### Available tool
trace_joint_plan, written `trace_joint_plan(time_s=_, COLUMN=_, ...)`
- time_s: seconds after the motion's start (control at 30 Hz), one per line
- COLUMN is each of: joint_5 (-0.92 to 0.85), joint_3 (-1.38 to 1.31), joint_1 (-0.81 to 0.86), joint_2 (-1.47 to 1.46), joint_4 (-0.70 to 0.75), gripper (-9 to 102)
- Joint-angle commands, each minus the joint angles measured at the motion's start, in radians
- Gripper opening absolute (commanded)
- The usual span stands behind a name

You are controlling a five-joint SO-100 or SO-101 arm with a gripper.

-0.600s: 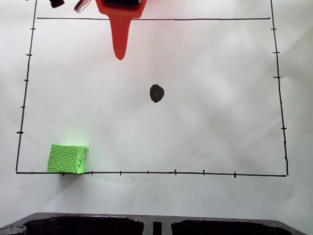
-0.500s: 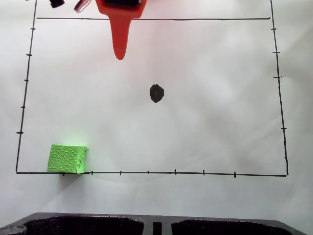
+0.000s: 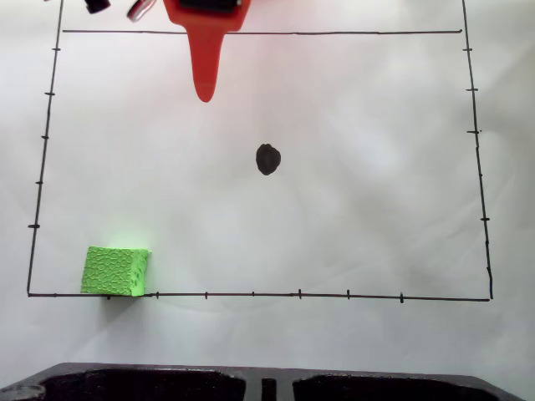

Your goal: Grasp the colored block, Place it on the black dot, and then return the arm to the default position.

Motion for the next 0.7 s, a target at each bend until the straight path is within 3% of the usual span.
trace_joint_plan(time_s=0.0, joint_5=-0.005, joint_3=-0.005, joint_1=-0.003, joint_2=0.015, joint_4=0.002, gripper=0)
trace_joint_plan(time_s=0.27, joint_5=-0.094, joint_3=-0.078, joint_1=0.011, joint_2=-0.160, joint_4=-0.043, gripper=0)
trace_joint_plan(time_s=0.67, joint_5=-0.106, joint_3=-0.492, joint_1=0.057, joint_2=-0.634, joint_4=-0.069, gripper=0)
